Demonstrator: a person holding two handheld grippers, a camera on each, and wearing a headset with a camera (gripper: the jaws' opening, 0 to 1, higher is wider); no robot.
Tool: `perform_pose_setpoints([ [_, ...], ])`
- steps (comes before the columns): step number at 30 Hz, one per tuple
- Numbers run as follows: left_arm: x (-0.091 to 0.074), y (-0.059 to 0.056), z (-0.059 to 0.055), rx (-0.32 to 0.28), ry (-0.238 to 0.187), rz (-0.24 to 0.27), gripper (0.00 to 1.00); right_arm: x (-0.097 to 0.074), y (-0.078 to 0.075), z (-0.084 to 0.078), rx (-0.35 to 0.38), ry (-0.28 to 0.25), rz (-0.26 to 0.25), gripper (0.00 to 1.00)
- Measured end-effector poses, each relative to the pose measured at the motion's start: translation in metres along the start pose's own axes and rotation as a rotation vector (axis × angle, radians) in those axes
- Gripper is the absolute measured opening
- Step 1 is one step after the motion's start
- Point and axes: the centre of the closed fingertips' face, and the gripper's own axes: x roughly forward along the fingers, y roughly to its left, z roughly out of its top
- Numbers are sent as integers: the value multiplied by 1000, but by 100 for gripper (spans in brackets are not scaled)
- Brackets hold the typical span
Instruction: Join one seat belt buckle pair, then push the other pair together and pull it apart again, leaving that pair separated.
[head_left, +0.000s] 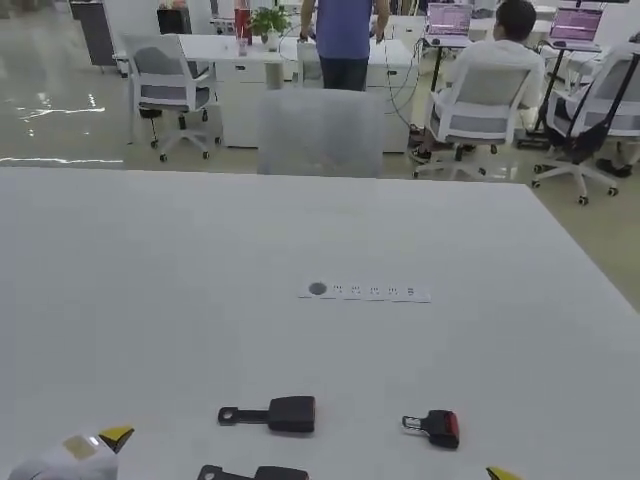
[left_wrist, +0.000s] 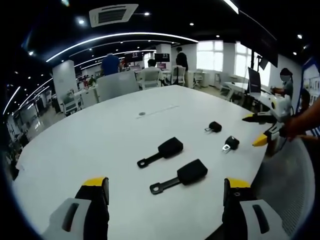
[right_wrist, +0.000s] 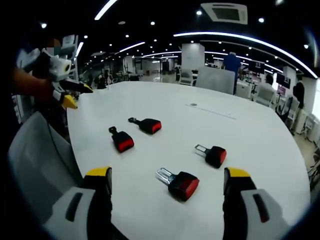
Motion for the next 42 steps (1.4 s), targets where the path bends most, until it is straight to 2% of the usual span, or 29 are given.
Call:
perform_pose_setpoints([
  [6,-1,-3,1,-4,-4,-1,97,0,0,-2,5,1,2,94],
  [15,-1,0,4,6,-9,1,98,0,-2,-1,10,1,3,94],
  [42,-3,3,0,1,-15,0,99,0,-4,1,-5,8,-7,94],
])
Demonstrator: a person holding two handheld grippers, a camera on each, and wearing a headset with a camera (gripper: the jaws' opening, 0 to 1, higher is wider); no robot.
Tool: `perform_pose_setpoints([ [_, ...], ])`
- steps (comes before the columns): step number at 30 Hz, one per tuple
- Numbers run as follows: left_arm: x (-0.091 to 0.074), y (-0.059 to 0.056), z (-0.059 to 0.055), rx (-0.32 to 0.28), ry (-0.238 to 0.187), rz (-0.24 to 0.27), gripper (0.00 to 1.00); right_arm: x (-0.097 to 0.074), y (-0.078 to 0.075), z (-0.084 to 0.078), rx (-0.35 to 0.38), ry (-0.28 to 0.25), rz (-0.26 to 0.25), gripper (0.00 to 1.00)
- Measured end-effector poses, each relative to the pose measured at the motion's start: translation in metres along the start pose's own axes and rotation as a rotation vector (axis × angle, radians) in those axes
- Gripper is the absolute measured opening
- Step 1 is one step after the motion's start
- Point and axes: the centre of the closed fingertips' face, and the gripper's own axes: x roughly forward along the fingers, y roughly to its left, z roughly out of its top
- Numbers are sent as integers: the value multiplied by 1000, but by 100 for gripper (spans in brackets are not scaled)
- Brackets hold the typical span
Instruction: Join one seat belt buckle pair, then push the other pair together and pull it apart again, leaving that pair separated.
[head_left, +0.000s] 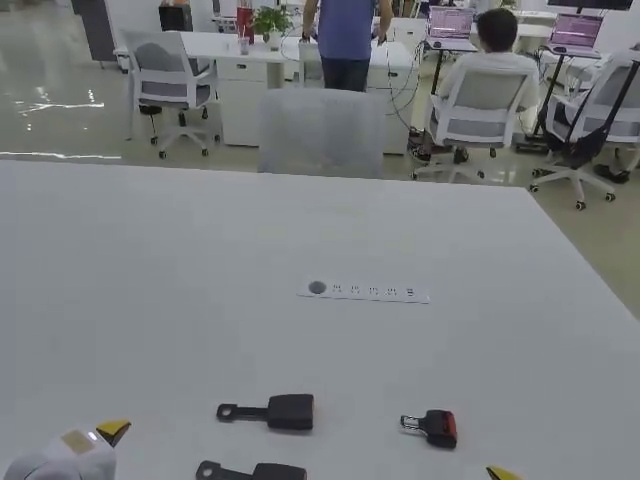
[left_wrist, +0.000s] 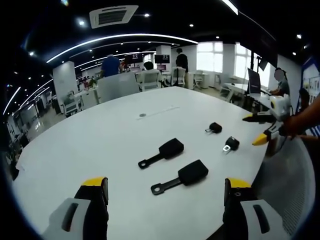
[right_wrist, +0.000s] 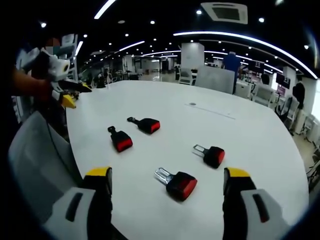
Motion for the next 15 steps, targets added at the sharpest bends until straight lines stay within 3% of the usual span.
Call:
perform_pose_setpoints([
  [15,2,2,0,0,-1,-8,99,1,-6,6,-9,-2,-10,94],
])
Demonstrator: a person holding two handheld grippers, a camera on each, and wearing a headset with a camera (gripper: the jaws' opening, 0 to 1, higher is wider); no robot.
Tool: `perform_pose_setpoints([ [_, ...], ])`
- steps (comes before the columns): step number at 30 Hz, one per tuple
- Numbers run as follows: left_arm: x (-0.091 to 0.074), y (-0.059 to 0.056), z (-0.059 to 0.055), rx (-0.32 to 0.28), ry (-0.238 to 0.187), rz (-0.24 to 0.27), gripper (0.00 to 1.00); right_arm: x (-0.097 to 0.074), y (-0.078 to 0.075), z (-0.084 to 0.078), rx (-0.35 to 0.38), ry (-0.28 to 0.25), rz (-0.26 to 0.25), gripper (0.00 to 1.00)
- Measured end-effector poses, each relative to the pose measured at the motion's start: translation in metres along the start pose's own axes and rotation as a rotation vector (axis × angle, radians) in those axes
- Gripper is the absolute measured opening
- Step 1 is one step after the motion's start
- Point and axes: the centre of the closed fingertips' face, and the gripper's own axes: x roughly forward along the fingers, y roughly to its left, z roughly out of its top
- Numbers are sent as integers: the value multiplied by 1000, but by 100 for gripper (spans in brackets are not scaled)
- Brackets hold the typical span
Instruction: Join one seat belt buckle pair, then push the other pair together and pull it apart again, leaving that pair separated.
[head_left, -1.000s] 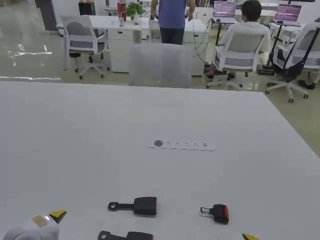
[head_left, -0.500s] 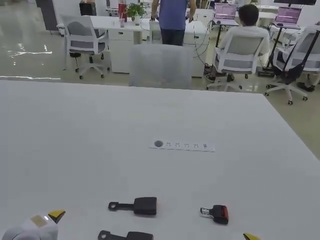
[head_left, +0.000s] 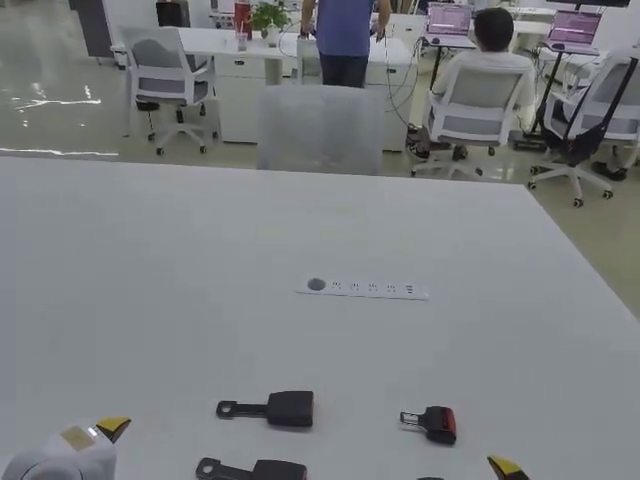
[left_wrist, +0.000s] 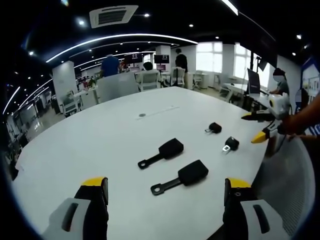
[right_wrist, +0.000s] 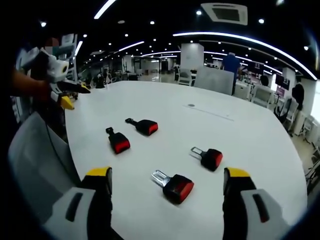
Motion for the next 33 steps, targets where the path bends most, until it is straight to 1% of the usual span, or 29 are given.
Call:
perform_pose_setpoints([
  [7,3,1,4,-3,-6,-7,99,-3,-8,5,-14,0,-9,94],
  [11,7,-1,6,7,-7,-18,99,-3,-13,6,-20,2,-17,94],
  [15,9,-3,5,12,-5,-27,99,-5,-19,10,-23,-1,-27,94],
  [20,11,-8,5,14,-4,-39,99,-7,-20,13,-28,-2,-32,94],
  [24,12,-10,8,12,-12,-43,98,-7,-19,9,-22,1,-33,94],
  [30,16,-9,7,15,-9,-56,98,-8,-17,1,-22,18,-25,94],
  [33,18,-9,6,21,-4,-60,98,-7,-16,-2,-33,28,-9,94],
])
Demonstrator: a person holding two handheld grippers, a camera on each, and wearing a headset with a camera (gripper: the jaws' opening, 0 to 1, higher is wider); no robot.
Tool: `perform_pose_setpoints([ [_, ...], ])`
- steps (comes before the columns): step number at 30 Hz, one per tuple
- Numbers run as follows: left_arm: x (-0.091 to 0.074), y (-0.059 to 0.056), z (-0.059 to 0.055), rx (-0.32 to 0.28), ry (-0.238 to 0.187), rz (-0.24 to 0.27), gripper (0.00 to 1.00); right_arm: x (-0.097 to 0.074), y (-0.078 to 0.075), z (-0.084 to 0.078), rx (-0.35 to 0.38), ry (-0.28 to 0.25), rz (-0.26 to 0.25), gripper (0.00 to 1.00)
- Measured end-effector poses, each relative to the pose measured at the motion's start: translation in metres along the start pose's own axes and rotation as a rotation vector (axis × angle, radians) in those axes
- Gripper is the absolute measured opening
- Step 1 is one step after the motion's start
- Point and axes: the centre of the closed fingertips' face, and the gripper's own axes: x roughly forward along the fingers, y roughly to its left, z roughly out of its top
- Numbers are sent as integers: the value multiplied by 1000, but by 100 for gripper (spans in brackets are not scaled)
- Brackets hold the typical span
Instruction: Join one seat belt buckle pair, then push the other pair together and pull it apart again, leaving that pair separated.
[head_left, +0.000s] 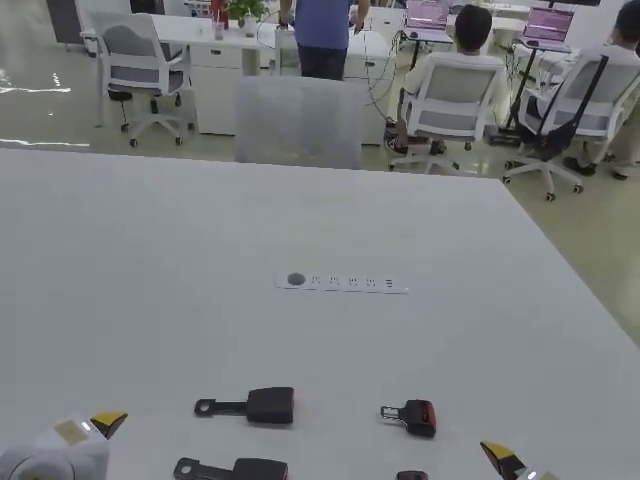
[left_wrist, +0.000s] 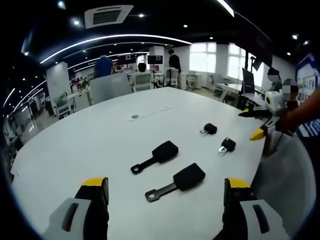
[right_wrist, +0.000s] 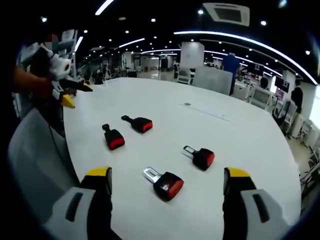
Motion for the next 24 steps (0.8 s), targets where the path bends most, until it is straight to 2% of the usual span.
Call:
perform_pose_setpoints([
  [7,8,4,-3,5,16,-15,98,3,-7,-2,-10,19,12,94],
  [12,15,5,-4,5,24,-24,98,9,-7,-5,-36,45,44,93],
  [14,18,6,-4,18,14,-29,97,11,-9,-7,-33,53,52,93],
  [24,33,11,-11,23,42,-48,97,25,-11,-19,-40,105,114,92],
])
